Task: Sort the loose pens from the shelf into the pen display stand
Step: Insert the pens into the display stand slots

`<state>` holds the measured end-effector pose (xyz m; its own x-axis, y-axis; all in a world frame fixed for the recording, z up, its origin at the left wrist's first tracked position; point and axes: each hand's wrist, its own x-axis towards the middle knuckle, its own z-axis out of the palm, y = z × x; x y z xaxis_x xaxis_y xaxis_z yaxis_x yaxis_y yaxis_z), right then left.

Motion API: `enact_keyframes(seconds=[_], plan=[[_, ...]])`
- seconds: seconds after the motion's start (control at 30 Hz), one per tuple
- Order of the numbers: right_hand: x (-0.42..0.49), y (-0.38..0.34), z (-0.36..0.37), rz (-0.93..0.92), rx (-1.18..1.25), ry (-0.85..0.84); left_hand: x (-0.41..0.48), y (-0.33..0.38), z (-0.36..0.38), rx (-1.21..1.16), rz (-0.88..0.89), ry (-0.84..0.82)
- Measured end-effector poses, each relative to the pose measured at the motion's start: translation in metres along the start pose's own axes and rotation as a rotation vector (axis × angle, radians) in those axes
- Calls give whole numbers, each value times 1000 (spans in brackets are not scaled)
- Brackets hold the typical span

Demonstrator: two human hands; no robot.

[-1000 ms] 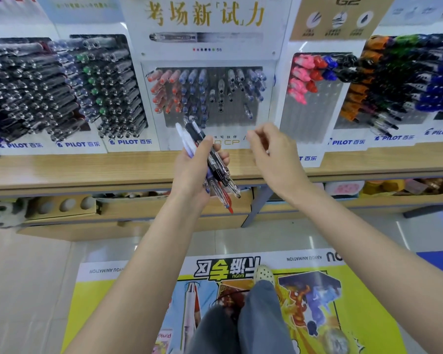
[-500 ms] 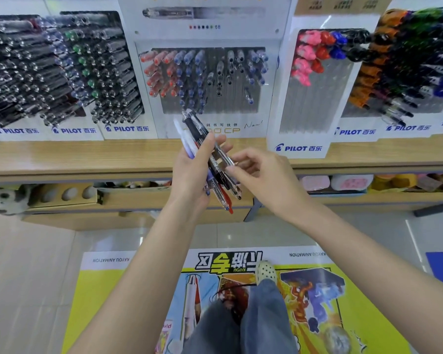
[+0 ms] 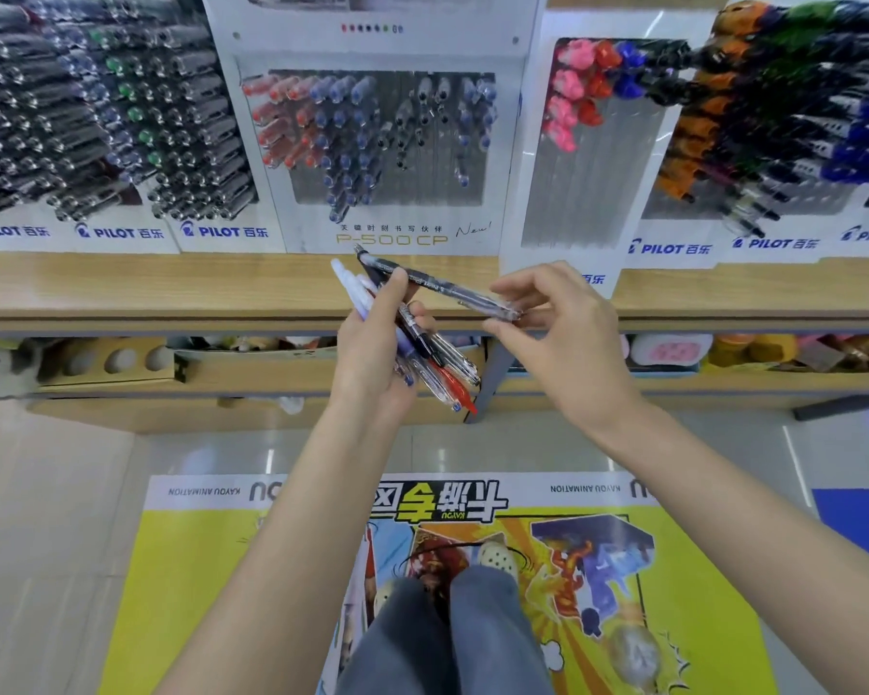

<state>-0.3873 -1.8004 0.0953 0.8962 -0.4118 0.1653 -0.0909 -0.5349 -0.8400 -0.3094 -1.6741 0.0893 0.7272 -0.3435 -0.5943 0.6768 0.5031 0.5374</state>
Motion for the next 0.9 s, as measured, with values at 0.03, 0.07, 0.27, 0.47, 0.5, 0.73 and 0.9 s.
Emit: enact_keyframes(seconds=[0.03, 0.07, 0.27, 0.47, 0.5, 0.73, 0.9], plan=[[1, 1, -4, 51, 21, -48, 0, -2, 2, 19, 19, -3], [1, 3, -7, 98, 38, -105, 1, -4, 3, 56, 44, -10], [5, 13, -27, 247, 218, -302, -3, -19, 18, 309, 189, -11], [12, 33, -51, 318, 189, -342, -7, -37, 40, 404, 220, 49], [12, 35, -55, 316, 193, -319, -8, -40, 44, 391, 216, 69], [9, 22, -89, 83, 183, -132, -9, -54, 59, 91, 59, 114], [10, 12, -91, -30, 181, -75, -14, -60, 61, -2, -42, 110]])
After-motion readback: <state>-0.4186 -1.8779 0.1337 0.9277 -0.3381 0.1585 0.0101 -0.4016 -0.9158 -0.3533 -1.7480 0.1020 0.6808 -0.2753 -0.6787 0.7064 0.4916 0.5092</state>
